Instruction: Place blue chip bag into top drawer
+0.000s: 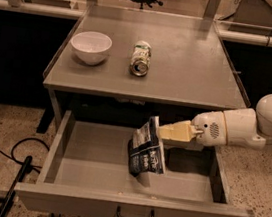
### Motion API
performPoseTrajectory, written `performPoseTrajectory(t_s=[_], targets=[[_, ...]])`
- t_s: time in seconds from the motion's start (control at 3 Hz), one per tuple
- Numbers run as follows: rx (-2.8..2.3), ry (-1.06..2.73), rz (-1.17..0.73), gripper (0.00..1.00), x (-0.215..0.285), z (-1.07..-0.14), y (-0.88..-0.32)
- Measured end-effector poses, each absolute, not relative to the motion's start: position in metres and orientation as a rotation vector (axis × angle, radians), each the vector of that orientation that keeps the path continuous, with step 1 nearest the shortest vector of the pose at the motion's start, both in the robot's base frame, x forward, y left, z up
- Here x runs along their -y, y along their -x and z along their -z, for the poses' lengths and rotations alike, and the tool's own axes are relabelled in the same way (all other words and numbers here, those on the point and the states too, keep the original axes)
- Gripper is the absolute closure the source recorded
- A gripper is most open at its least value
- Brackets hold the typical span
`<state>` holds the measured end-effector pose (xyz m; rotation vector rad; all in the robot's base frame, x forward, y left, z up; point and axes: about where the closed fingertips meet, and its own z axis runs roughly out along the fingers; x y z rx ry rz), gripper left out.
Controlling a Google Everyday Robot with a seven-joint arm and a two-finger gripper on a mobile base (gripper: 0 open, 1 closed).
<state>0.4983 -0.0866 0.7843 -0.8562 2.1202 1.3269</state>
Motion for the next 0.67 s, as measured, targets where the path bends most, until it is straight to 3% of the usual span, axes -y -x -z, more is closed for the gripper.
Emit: performPoseTrajectory(t_s=[0.33, 0.67], targets=[[-2.134, 0.803, -1.341, 1.0, 0.095, -0.776, -0.497], [-2.219, 0.762, -1.196, 1.0, 0.112, -0.769, -0.495]])
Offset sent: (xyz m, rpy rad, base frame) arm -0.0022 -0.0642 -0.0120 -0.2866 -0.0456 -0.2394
